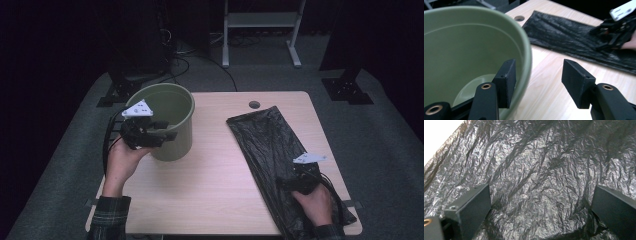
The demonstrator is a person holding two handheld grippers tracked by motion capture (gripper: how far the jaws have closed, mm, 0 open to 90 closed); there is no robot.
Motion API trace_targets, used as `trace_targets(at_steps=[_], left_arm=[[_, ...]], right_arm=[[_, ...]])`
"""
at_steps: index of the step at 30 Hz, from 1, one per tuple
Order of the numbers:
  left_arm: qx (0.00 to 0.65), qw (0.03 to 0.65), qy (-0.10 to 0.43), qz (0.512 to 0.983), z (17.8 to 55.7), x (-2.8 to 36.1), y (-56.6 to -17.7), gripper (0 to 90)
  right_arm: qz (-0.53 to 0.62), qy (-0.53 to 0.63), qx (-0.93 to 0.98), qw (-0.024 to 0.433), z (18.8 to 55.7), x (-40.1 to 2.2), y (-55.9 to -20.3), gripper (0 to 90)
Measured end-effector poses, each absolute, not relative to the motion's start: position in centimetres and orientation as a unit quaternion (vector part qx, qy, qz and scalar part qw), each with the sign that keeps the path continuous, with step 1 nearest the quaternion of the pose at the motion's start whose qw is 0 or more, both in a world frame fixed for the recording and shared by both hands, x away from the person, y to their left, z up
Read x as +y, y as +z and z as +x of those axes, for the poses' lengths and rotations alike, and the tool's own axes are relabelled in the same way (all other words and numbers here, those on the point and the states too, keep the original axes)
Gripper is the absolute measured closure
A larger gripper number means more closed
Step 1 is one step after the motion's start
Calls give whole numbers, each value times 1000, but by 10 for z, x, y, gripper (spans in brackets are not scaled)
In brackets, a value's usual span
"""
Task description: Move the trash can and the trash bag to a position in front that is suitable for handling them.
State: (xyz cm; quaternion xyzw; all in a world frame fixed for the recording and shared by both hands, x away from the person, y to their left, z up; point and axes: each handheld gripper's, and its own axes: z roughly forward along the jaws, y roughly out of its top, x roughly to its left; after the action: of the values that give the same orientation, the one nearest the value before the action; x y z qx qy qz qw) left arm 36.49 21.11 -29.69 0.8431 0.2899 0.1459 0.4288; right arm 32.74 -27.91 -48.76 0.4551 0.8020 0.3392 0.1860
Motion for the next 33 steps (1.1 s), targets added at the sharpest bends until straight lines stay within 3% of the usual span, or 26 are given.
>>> trace_targets(at_steps=[3,9,18,33], left_arm=[[301,418,146,845,370,210,-301,454],[302,400,156,851,374,209,-304,653],[290,414,140,852,374,207,-304,787],[254,417,124,864,358,182,-303,797]], right_arm=[[455,339,802,186,327,-279,-488,17],[455,339,802,186,327,-279,-488,17],[455,339,802,186,327,-279,-488,17],[455,339,802,186,327,-279,-488,17]])
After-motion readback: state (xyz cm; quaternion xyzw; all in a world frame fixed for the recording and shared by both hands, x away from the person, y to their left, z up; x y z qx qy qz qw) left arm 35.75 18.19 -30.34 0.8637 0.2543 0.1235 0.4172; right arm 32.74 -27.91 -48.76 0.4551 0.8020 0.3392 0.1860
